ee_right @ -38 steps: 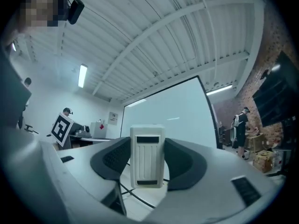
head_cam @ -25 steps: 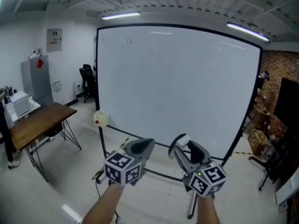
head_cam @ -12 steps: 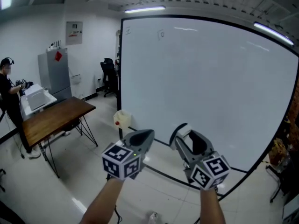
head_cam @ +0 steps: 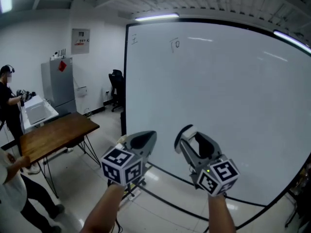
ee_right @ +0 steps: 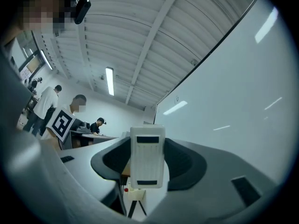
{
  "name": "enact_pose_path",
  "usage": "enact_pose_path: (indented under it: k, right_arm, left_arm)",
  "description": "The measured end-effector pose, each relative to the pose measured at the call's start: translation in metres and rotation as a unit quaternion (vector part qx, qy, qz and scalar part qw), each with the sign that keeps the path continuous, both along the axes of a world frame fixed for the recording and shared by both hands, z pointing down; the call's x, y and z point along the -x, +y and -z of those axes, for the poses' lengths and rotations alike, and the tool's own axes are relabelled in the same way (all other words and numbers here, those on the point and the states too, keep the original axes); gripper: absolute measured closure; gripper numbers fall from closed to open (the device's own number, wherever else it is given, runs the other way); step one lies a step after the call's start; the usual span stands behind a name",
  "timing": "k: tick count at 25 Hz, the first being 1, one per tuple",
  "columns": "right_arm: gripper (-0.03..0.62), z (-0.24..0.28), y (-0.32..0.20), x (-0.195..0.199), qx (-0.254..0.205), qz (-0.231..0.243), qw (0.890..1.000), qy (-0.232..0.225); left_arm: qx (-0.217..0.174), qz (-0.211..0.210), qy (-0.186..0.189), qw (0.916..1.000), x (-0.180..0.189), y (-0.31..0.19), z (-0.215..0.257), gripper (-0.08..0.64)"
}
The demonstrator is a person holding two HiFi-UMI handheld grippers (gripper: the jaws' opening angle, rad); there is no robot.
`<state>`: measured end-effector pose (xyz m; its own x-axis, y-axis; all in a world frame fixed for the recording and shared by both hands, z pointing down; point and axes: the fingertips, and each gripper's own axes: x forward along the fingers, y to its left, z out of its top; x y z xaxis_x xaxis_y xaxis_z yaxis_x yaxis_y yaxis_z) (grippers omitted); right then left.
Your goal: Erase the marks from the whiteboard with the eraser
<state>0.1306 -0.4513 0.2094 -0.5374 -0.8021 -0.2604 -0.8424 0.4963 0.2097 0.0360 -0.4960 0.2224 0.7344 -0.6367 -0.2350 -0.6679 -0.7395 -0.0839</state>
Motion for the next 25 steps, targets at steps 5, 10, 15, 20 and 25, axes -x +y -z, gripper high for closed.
enact_pose_path:
  k: [5, 10, 15, 20, 25]
  right_arm:
    - [0.366, 0.037, -0.059, -0.010, -0.030, -0.010, 0.999, 0.010]
    - [0.367, 0.083, -0.106, -0.016, -0.071, -0.026, 0.997, 0.023]
    - [0.367, 0.137, -0.132, -0.023, -0.118, -0.076, 0.990, 0.034]
    - [0.367, 0.195, -0.144, -0.019, -0.173, -0.171, 0.969, 0.048]
    - [0.365, 0.248, -0.158, -0.021, -0.220, -0.272, 0.935, 0.059]
  left_arm:
    - [-0.022, 0.005, 0.008, 0.9997, -0.005, -0.058, 0.029, 0.558]
    - [-0.043, 0.011, 0.010, 0.9990, -0.007, -0.110, 0.060, 0.558]
    - [-0.078, -0.005, 0.016, 0.9968, -0.014, -0.148, 0.107, 0.558]
    - [-0.100, -0.027, 0.023, 0.9944, -0.004, -0.182, 0.148, 0.558]
    - [-0.132, -0.075, 0.027, 0.9881, -0.007, -0.207, 0.187, 0.558]
